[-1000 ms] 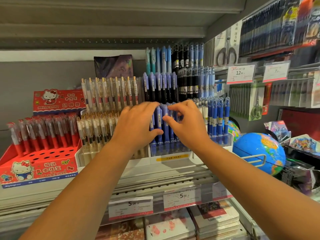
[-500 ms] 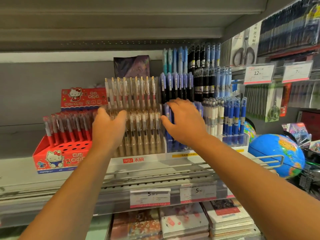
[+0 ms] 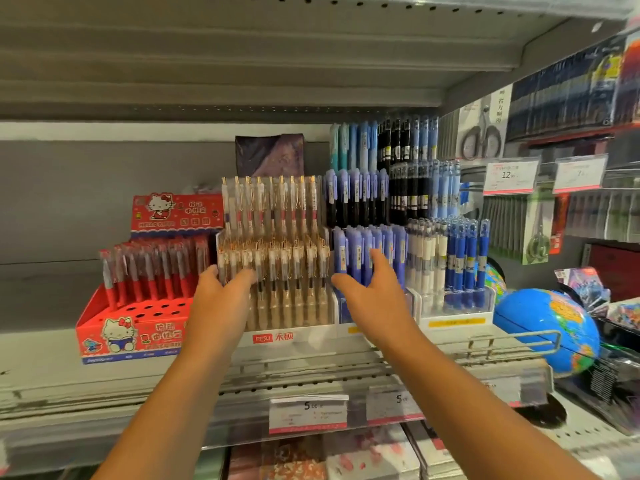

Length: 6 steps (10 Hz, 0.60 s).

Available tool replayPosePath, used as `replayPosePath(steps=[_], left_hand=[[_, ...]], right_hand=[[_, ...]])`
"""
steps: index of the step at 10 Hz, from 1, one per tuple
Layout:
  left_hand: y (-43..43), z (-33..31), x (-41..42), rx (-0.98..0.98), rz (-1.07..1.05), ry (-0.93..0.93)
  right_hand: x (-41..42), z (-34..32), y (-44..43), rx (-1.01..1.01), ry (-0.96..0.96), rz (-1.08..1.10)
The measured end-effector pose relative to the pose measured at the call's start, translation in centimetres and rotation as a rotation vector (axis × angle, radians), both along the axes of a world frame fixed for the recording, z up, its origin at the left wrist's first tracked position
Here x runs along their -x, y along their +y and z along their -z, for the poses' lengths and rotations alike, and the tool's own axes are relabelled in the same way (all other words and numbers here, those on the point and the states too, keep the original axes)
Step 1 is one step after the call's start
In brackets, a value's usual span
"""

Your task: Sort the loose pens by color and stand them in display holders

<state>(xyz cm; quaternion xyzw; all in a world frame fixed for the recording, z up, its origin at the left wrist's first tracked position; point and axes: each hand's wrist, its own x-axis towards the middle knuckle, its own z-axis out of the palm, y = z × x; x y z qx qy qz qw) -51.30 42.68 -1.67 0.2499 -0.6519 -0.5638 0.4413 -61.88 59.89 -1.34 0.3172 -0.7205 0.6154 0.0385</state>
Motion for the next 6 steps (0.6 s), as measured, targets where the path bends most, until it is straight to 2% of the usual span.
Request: replayPosePath(steps=[2, 3, 4, 5, 6], left_hand=[[1.0, -0.1, -0.8, -0.006, 0.058, 0.020], [1.4, -0.3, -1.5, -0.009, 0.091, 0.006], [2.3, -0.7, -3.4, 0.038, 0.038, 0.010], [5.5, 1.9, -7.6, 0.195, -0.075, 0.046], [10.5, 7.8, -14.5, 0.157, -0.030, 0.019]], right_hand=[[0.0, 0.2, 0.3, -0.089, -0.039, -0.053], [-0.6, -0.2, 1.3, -0.058, -0.109, -0.100], [-1.9, -0.2, 3.2, -0.007, -0.109, -0.105], [-4.3, 2.3, 6.6, 0.054, 0.003, -0.084], [-9.4, 8.6, 11.3, 0.090, -0.007, -0.071]])
